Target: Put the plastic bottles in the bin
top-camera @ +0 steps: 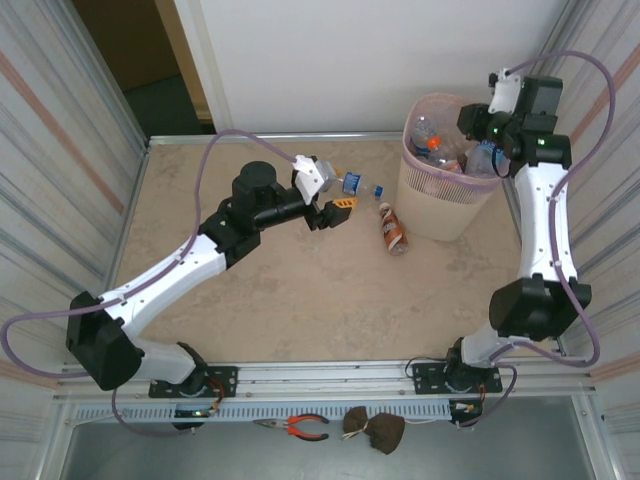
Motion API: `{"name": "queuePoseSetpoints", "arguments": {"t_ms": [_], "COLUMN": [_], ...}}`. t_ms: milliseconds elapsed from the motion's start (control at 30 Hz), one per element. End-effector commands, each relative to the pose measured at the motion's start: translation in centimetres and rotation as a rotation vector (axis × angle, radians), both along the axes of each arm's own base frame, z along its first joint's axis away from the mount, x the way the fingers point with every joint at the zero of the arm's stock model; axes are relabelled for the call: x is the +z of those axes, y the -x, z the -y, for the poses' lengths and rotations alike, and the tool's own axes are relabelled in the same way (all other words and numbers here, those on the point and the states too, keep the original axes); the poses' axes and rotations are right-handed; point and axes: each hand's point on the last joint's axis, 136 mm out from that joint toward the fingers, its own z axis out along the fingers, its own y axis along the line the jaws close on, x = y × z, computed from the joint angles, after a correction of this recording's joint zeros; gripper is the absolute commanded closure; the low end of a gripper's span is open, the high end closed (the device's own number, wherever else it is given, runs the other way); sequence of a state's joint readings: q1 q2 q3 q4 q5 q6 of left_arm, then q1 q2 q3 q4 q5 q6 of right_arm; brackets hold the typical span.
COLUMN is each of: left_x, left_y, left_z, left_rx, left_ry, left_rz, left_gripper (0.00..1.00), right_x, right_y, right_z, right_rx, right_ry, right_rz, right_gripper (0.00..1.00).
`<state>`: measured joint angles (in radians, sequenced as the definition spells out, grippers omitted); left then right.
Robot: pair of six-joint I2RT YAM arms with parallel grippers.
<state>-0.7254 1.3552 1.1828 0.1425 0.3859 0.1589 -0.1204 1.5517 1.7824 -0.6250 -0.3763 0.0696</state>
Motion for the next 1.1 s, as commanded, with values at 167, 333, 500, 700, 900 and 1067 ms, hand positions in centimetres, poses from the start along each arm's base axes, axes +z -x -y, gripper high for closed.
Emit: {"name": "queuePoseSetpoints", "arguments": {"t_ms": [167,333,500,700,900,1067], "left_x": [-0.8,-1.7,-2.9,-3.5,-3.7,-3.8], "left_y": [-0.5,-1.0,-1.9,-2.2,-2.1,-2.0], "left_z": [-1.3,-1.7,-2.5,-3.3,-4.3,-4.6], "left_rx": [0.066,0.094,0.137,0.141,0.173,0.181], "left_ry": [-0.007,-0.005,-0.008,0.016,0.02,0.022], "left_rz": [-0.069,-0.127,-0.201,-0.296,-0.287,-0.288], "left_gripper": [0.3,0.3,0.3,0.29,0.28,0.28], "right_x": [-0.7,-2.6,-6.7,-13.9,-20.9,-25.3], "right_y": [8.0,12.0,14.5,14.9,13.7,12.4], "right_z": [-5.3,-8.3,-11.0,-11.5,-10.9,-10.3], "right_rx": [0.11,0.147,0.166,0.107,0.029,-0.014], "right_ry": [0.064,0.12,0.169,0.277,0.328,0.455], "right_rz": [-0.034,-0.071,-0.136,-0.23,-0.291,-0.328], "right_gripper": [0.73,0.72,0.68,0.6,0.49,0.41]}}
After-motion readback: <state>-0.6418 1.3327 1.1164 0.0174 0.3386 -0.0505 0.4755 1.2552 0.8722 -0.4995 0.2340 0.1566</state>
